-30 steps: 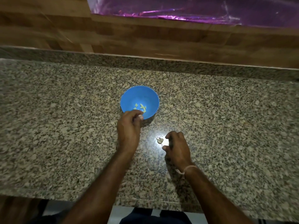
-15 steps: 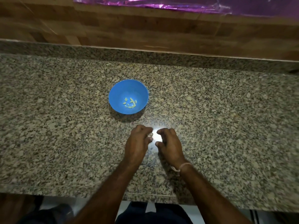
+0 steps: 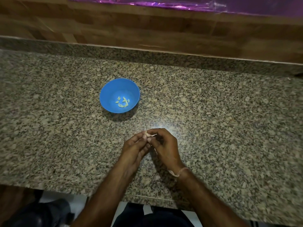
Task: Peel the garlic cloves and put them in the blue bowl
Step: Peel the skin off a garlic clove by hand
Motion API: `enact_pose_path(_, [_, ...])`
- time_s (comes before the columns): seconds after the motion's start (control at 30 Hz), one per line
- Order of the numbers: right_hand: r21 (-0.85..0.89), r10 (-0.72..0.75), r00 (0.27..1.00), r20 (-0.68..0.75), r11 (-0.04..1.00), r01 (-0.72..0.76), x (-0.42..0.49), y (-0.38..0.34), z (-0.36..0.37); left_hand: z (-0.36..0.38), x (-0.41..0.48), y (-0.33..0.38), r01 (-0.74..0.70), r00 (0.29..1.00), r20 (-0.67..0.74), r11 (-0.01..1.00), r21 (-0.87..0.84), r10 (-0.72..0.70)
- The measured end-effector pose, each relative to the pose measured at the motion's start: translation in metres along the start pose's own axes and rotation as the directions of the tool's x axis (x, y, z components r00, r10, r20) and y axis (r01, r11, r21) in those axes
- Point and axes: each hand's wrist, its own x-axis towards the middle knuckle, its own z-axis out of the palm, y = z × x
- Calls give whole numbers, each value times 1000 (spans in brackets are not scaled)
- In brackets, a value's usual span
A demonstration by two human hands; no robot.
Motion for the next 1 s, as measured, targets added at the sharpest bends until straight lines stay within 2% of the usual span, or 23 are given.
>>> enact_pose_path(0.4, [-42,-78,993,94,996,82,-3,-15,-23,23,-18,-4,-119,992,-46,993,-5,119])
enact_pose_path(0.57, [3,-55,996,76,999,55,-5,-14,-29,26,-19,-7,-183,983,-4,982,53,183])
enact_pose_path(0.77, [47,-35,997,66,998,32,-7,-15,-34,30,-20,-9,-205,978,-22,977,61,207])
enact_pose_path(1.0, [-40,-101,994,38,994,102,-7,-20,-35,35,-24,-10,-235,963,-98,962,142,250])
